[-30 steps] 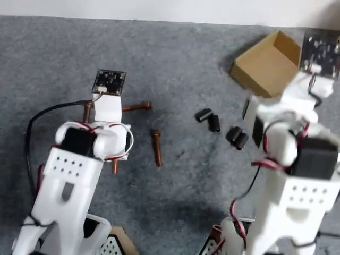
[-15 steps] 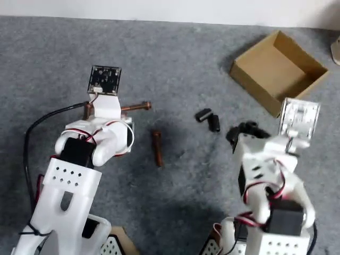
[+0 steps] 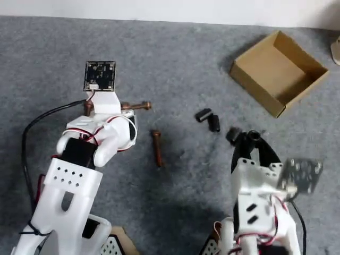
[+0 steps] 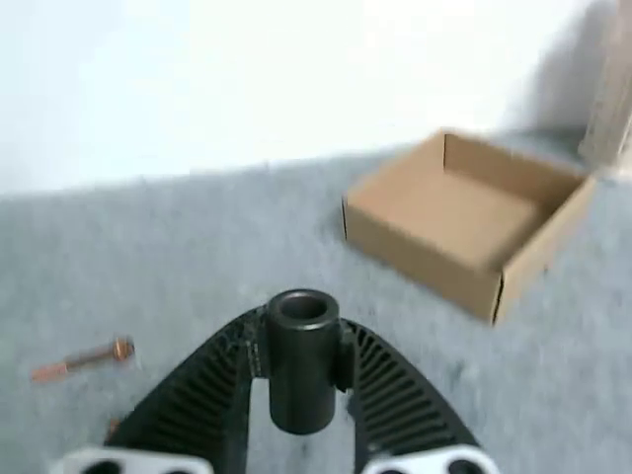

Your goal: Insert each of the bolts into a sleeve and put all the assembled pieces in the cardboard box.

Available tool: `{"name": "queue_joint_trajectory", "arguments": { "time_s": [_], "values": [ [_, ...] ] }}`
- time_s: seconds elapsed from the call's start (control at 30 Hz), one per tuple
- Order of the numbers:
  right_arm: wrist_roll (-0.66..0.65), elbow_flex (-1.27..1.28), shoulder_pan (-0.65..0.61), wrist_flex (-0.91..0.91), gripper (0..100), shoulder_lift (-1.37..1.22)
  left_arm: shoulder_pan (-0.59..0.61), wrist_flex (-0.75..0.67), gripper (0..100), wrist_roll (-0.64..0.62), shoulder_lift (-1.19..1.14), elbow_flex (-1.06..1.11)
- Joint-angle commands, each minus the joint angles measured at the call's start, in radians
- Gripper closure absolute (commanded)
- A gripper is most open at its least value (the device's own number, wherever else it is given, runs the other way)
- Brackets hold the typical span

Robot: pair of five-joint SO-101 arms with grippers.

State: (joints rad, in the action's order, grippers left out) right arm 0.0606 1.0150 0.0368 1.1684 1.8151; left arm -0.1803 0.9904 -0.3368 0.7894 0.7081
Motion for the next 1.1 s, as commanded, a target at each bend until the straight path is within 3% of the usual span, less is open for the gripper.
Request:
{"name": "queue_joint_trajectory", "arguments": {
  "time_s": [0.0, 0.2, 0.4, 0.87, 1.07],
  "values": [
    [0.006, 0.019, 0.007, -0.039, 99.4, 0.024, -0.05, -0.021, 99, -0.006, 0.033, -0.021],
    [0.008, 0.105, -0.018, -0.084, 99.4, 0.022, -0.14, -0.023, 99, -0.018, 0.033, -0.077],
    [0.003, 0.231, -0.093, -0.202, 99.4, 0.024, -0.16, -0.133, 99, -0.103, 0.033, -0.087],
    [0.002, 0.536, -0.229, -0.705, 99.4, 0.024, -0.159, -0.377, 99, -0.097, 0.027, -0.088],
    [0.002, 0.68, -0.274, -0.868, 99.4, 0.024, -0.186, -0.414, 99, -0.103, 0.022, -0.079]
  ]
}}
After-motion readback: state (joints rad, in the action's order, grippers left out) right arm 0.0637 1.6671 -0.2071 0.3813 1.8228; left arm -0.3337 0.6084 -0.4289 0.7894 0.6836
